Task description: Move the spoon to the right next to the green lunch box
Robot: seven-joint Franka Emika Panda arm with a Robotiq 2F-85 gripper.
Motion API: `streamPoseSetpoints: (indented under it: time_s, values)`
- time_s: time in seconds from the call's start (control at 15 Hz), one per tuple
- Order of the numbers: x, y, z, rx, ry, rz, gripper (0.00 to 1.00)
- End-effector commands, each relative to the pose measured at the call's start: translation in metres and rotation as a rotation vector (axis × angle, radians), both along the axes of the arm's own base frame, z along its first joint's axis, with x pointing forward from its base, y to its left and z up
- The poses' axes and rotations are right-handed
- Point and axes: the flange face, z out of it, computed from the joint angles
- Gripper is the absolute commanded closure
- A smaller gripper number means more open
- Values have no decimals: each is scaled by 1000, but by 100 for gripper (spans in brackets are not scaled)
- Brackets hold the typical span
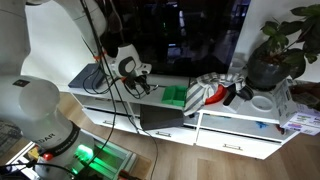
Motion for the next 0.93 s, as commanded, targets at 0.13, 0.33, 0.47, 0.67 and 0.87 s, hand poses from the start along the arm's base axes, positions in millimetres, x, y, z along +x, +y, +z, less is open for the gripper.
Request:
streamPoseSetpoints:
  time_s: [0.13, 0.33, 0.47, 0.67, 0.87]
  values:
    - [24, -22, 17, 32, -45, 98, 98]
    - [23, -23, 10, 16, -41, 89, 91]
    - [25, -23, 11, 19, -45, 93, 91]
    - [29, -22, 9, 30, -49, 103, 98]
    - [37, -23, 7, 50, -57, 111, 98]
